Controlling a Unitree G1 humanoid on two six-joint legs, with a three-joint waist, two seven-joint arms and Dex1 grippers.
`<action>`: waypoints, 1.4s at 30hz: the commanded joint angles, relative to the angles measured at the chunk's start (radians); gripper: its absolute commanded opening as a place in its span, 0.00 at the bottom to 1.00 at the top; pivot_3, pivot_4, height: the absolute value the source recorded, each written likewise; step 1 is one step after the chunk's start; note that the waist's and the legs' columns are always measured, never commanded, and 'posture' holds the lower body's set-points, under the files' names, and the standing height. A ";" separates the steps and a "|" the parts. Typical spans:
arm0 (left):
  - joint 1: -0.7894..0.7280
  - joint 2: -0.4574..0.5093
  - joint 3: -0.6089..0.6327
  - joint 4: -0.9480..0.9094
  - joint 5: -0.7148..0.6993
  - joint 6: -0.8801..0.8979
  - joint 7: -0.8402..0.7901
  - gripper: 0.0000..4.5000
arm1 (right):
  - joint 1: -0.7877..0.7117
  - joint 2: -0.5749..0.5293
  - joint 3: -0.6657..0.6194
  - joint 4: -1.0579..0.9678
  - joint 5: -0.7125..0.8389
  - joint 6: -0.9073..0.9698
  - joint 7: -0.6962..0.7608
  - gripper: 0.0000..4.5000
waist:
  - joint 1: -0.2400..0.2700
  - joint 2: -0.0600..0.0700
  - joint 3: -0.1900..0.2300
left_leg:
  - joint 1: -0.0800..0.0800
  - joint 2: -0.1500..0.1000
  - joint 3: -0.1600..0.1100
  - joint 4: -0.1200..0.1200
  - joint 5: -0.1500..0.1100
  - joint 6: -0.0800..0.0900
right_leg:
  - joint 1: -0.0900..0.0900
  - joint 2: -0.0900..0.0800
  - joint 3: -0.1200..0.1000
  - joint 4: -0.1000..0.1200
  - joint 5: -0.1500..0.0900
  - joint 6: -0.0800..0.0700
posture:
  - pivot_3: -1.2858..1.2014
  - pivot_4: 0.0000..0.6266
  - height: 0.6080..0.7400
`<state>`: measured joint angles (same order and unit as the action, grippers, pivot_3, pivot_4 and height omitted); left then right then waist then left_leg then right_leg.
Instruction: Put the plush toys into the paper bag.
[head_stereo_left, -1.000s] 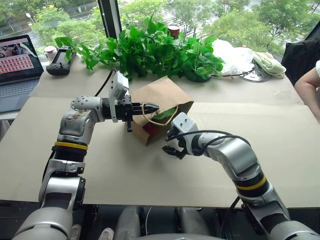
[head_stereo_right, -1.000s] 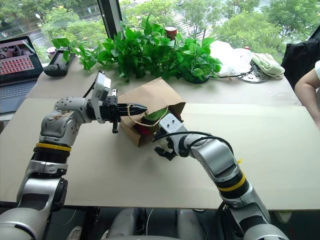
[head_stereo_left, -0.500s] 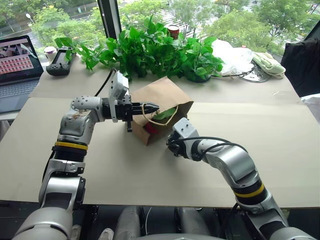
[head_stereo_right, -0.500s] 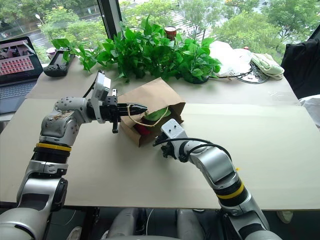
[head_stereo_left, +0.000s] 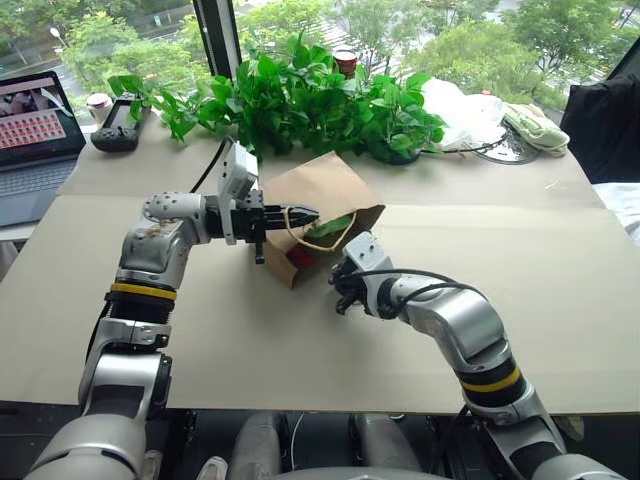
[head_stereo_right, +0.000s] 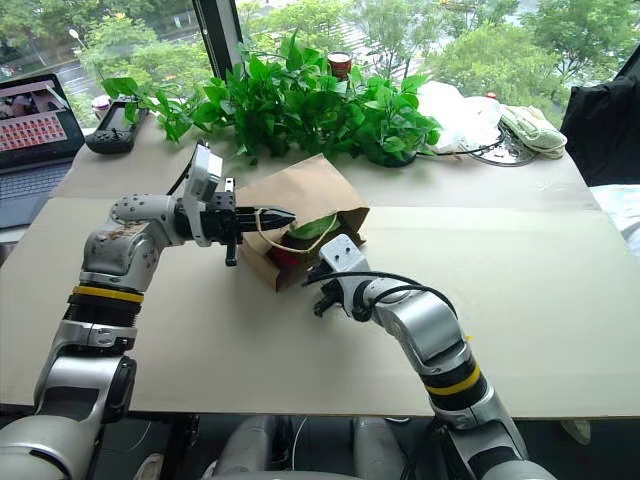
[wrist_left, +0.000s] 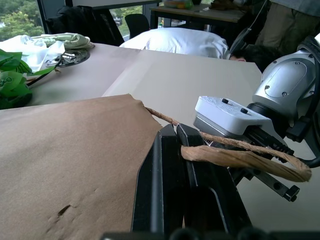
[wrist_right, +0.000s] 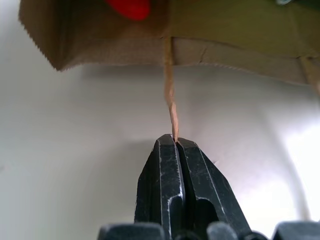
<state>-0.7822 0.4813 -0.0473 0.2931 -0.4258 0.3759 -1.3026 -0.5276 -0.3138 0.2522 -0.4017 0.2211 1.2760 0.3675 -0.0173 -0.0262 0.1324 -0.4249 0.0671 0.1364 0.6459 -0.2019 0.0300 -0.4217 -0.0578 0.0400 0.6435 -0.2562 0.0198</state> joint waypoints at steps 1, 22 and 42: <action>-0.048 -0.025 0.026 0.012 -0.009 -0.019 0.038 0.00 | -0.049 -0.079 -0.087 -0.129 0.028 -0.053 0.046 0.01 | 0.005 0.000 0.000 | 0.000 0.000 0.000 0.000 0.000 0.000 | 0.000 0.000 0.000 0.000 0.000 0.000 | 0.52 0.24 1.00; 0.168 -0.185 0.143 -0.184 -0.096 0.065 0.404 0.00 | -0.166 -0.226 -0.176 -0.319 0.129 -0.010 0.091 0.01 | 0.003 0.000 0.000 | 0.000 0.000 -0.006 -0.001 0.000 0.000 | 0.001 0.000 0.001 -0.001 0.000 0.000 | 0.52 0.24 1.00; 0.164 -0.091 0.229 -0.321 -0.293 0.332 0.444 0.82 | -0.222 -0.208 -0.352 -0.280 0.234 -0.020 0.125 0.99 | 0.003 0.000 0.000 | 0.000 0.000 -0.006 -0.001 0.000 0.000 | 0.000 0.000 0.001 -0.001 0.000 0.000 | 0.52 0.24 1.00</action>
<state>-0.6117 0.3630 0.1410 0.0616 -0.6431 0.6487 -0.8605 -0.7125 -0.4952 -0.0037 -0.6407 0.4080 1.2699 0.4555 -0.0144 -0.0263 0.1325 -0.4249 0.0671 0.1300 0.6444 -0.2019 0.0303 -0.4215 -0.0580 0.0408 0.6420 -0.2562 0.0199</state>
